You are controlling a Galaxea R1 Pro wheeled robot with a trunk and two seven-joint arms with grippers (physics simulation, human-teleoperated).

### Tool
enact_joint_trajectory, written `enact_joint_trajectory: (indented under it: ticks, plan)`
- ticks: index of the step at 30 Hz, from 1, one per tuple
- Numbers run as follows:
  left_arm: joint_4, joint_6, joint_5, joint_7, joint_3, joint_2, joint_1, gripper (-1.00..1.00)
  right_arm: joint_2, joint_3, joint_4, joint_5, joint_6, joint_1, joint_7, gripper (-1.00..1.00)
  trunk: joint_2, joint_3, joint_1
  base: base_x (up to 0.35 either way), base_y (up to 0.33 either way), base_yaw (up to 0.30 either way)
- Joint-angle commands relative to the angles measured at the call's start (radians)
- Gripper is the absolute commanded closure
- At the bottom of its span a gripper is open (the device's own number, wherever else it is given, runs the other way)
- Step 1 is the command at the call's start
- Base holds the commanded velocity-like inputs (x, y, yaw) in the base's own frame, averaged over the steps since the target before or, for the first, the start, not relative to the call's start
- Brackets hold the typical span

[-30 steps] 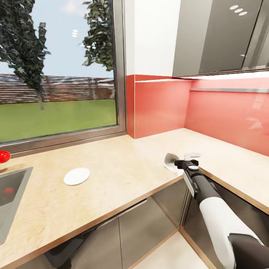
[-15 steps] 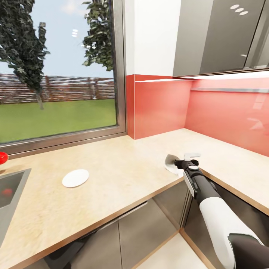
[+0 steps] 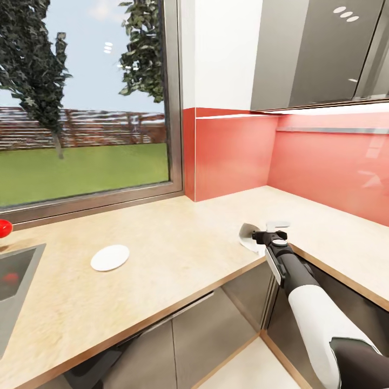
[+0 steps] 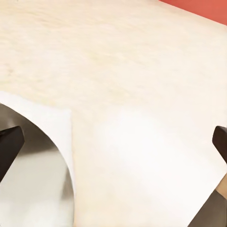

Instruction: Set up a coffee station on the kitchen countertop: keep the coffee maker on the countertop, move the bottle of coffee from the kitchen shelf to the counter next to the coffee maker, place a paper coffee filter on top of the coffee maker, put the saucer next to the coffee maker with the coffee cup on the saucer, and place the electric kettle next to the coffee maker.

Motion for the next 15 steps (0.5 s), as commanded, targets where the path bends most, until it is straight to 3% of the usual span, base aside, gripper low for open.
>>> enact_joint_trajectory:
  ticks: [1,9,15]
  plan:
    - [-0.002,-0.001,0.008,0.000,0.002,0.000,0.000,-1.00,0.000,-0.001,-0.001,0.010,0.007,0.000,0.001,-1.00,-0.001,-0.001,0.000,0.000,0.008,0.000]
    - [-0.002,-0.001,0.008,0.000,0.002,0.000,0.000,-1.00,-0.001,0.000,0.030,0.010,0.007,0.000,0.000,-1.00,-0.001,-0.001,0.000,0.000,0.002,0.000]
    - [-0.002,-0.001,0.008,0.000,0.002,0.000,0.000,-1.00,-0.001,0.003,0.051,0.010,0.007,0.000,-0.067,-1.00,-0.001,-0.001,0.000,0.000,0.000,0.000]
